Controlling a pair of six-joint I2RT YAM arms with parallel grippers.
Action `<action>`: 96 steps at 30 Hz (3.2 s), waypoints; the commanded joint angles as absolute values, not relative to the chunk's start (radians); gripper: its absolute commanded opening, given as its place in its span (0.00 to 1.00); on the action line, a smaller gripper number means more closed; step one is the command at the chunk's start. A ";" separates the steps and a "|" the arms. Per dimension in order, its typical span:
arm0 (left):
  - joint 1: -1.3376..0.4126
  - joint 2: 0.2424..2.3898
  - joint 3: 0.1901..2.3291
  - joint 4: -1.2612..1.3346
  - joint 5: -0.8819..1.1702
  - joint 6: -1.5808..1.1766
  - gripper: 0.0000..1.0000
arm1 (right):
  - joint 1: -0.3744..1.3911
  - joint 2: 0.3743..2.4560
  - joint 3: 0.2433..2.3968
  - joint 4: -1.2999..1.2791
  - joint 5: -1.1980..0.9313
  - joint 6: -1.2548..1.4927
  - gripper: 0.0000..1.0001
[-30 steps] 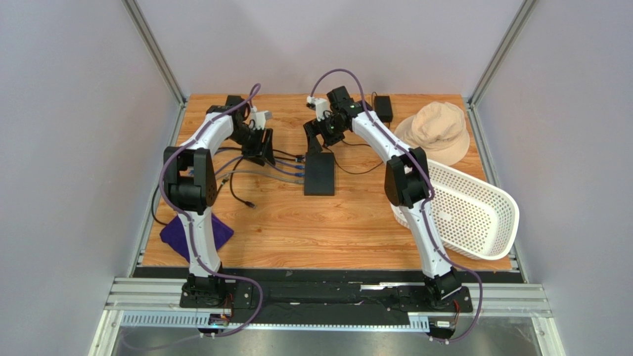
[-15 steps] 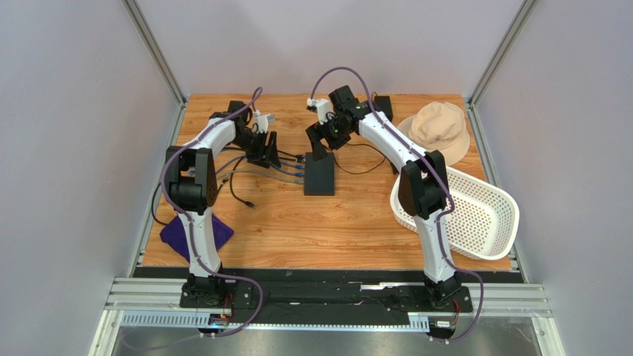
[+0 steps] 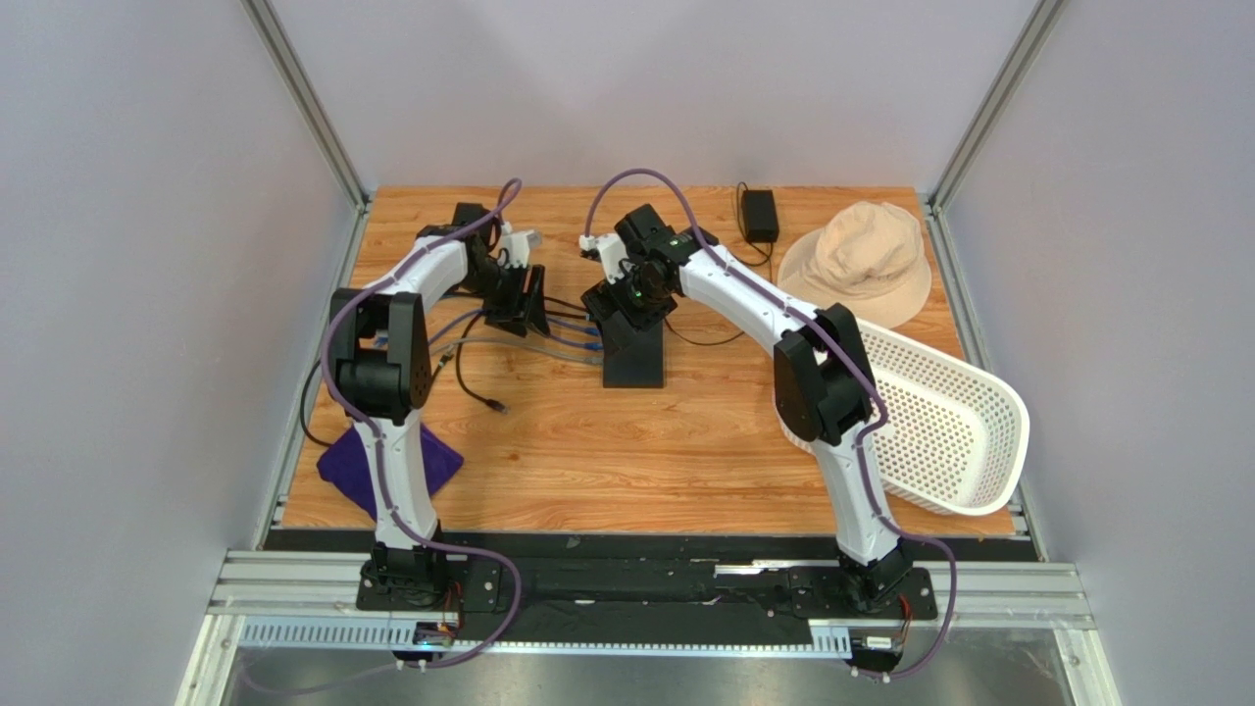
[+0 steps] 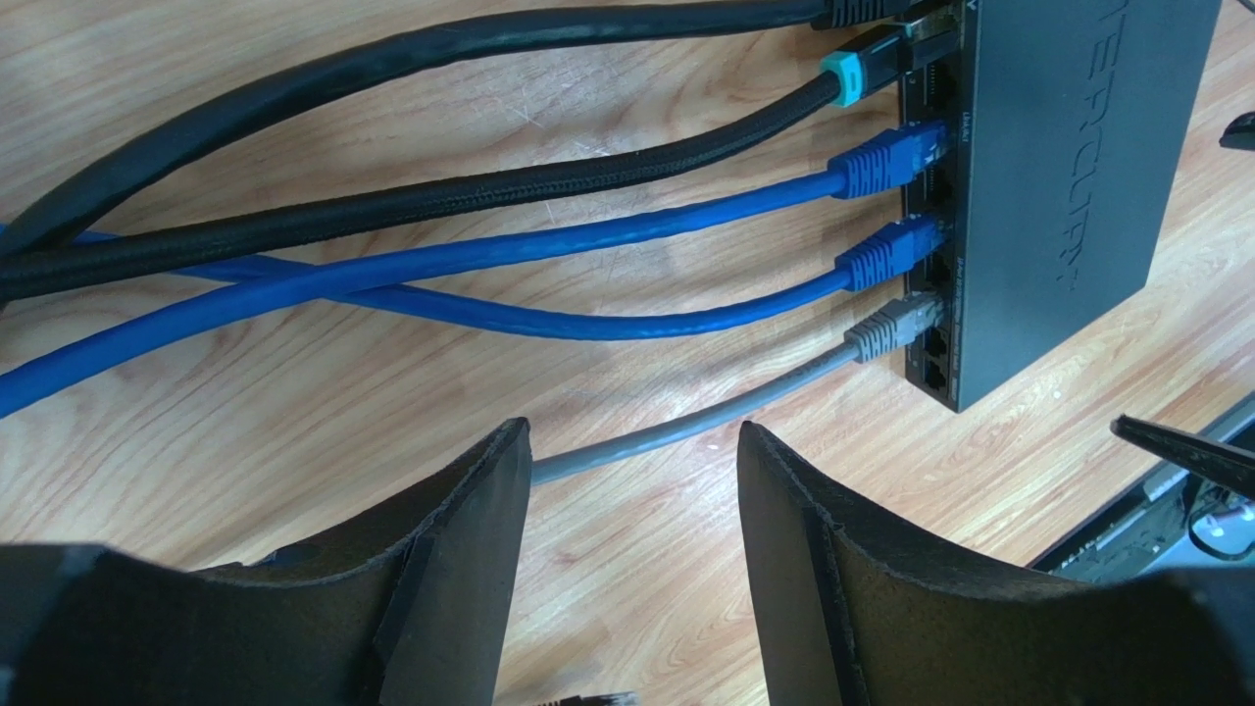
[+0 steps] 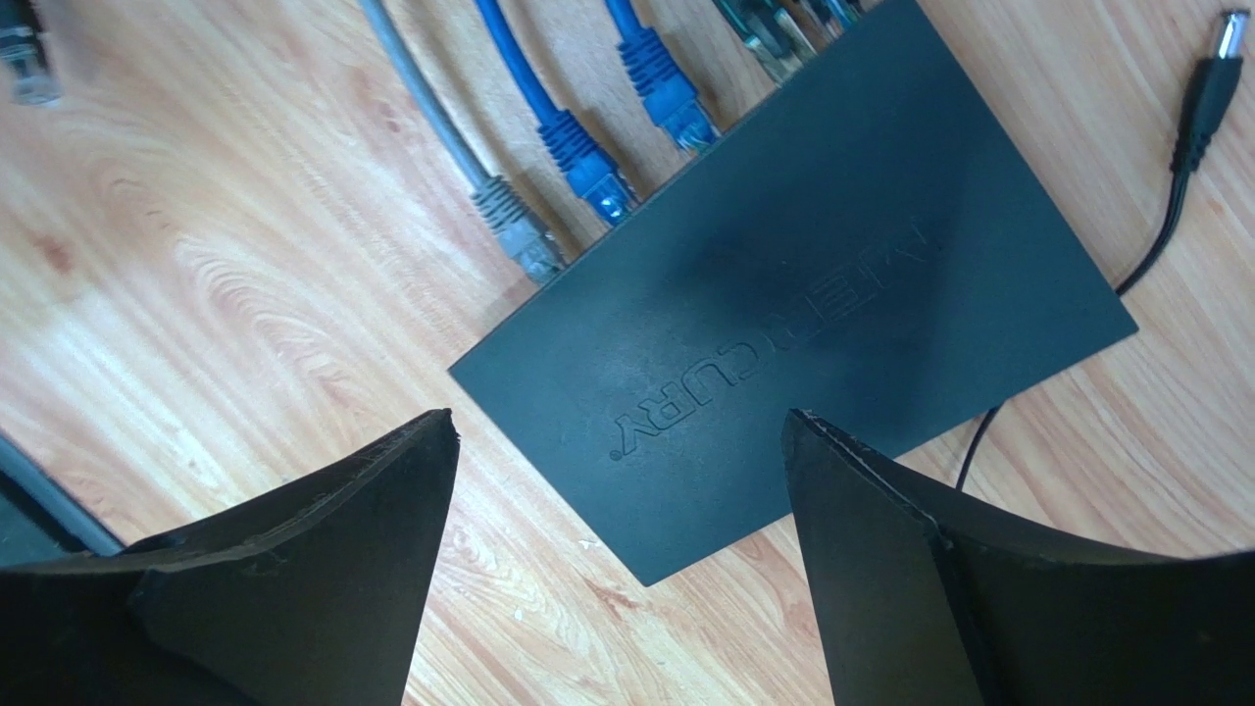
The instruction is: Pull the plug from the switch port
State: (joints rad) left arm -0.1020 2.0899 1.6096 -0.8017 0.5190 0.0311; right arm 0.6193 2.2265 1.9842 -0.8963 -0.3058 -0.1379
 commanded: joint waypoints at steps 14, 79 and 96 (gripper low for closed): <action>-0.169 2.014 1.465 -0.554 0.672 -0.037 0.64 | 0.632 2.223 1.918 -0.847 -0.173 -0.113 0.87; -0.359 2.209 1.652 -0.747 0.292 -0.055 0.46 | 0.514 2.214 1.844 -0.874 -0.261 -0.106 0.89; -0.373 2.212 1.623 -0.776 0.235 -0.023 0.29 | 0.514 2.229 1.836 -0.868 -0.273 -0.104 0.89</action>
